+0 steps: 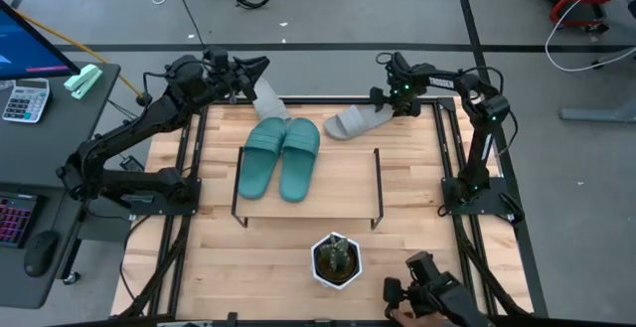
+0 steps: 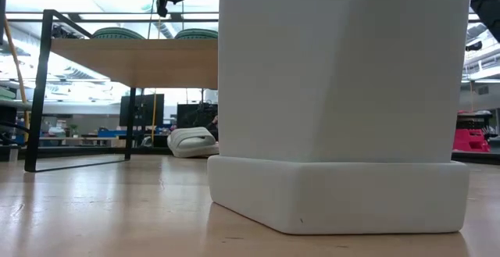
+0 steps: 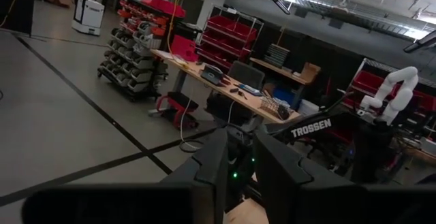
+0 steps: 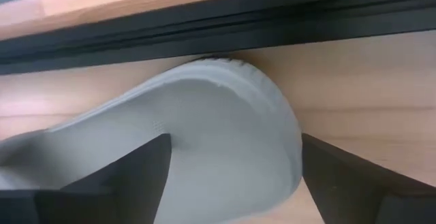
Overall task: Pick and place slides into the shelf
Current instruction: Put the right gray slipper on the shelf
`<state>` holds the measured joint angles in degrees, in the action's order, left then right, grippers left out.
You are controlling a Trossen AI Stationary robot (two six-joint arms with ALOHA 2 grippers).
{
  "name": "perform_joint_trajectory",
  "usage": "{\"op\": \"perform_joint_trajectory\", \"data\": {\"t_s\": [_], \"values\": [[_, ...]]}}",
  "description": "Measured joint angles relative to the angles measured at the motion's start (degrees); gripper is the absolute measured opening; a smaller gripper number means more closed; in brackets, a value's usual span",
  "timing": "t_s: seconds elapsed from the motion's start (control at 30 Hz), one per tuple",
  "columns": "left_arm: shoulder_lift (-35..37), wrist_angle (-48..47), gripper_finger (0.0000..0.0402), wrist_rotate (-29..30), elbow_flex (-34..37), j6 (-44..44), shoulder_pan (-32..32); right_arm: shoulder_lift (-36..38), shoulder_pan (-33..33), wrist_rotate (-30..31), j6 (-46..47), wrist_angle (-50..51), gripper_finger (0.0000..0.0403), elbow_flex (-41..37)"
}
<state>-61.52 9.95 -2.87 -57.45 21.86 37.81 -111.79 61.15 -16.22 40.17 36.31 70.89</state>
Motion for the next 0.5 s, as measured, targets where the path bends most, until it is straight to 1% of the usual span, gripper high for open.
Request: {"op": "perform_joint_trajectory", "data": {"t_s": [0.13,0.23,0.33,0.5], "values": [[0.0,0.0,0.0071,0.0,0.0,0.1,-0.2,-0.7,-1.0,0.5,-0.7,-0.2,0.0305,0.1],[0.0,0.0,0.0067,0.0,0.0,0.4,-0.2,-0.5,-1.3,1.7,-1.2,-0.2,0.0281,0.1],[0.0,0.0,0.0068,0.0,0.0,0.4,-0.2,-0.1,-1.1,2.4,-2.1,-0.4,0.0245,-0.1],[0.0,0.0,0.0072,0.0,0.0,0.4,-0.2,0.2,-0.7,2.3,-2.9,-0.4,0.0164,-0.1]]}}
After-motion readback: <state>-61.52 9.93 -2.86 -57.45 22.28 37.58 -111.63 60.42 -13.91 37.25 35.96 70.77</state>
